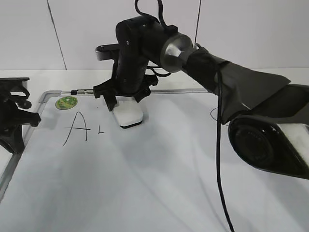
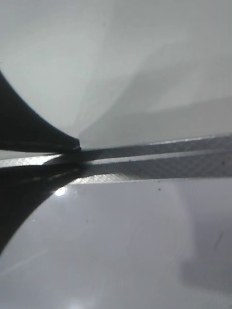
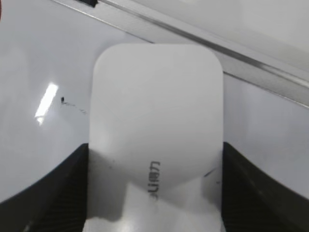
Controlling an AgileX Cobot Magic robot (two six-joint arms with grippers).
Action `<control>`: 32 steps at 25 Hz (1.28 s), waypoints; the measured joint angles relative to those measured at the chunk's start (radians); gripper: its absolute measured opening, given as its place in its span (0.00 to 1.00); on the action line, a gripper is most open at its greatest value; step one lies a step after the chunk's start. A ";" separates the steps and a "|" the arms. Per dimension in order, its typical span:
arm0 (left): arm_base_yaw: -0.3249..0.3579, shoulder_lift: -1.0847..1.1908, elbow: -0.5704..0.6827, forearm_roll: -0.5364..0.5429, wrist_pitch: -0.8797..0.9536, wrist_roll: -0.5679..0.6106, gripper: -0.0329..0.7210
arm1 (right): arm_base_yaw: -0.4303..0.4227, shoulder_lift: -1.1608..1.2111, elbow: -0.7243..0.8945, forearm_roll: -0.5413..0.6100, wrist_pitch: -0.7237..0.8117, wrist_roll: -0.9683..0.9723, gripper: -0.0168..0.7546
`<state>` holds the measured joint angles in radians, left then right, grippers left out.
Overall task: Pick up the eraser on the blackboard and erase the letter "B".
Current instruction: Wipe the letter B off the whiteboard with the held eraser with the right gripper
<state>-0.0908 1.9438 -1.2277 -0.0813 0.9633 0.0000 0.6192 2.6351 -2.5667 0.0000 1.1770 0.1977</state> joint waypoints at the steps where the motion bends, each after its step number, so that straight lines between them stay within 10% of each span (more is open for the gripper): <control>1: 0.000 0.000 0.000 0.000 0.000 0.000 0.07 | 0.002 0.000 0.000 0.000 -0.002 -0.009 0.72; 19: 0.000 0.000 0.000 0.000 0.000 0.000 0.07 | 0.085 0.006 0.000 -0.013 -0.036 -0.075 0.72; 32: 0.000 0.000 0.000 -0.002 0.000 0.000 0.07 | -0.019 0.006 -0.002 -0.025 -0.008 -0.019 0.72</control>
<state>-0.0908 1.9438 -1.2277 -0.0831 0.9638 0.0000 0.6003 2.6410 -2.5682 -0.0253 1.1688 0.1789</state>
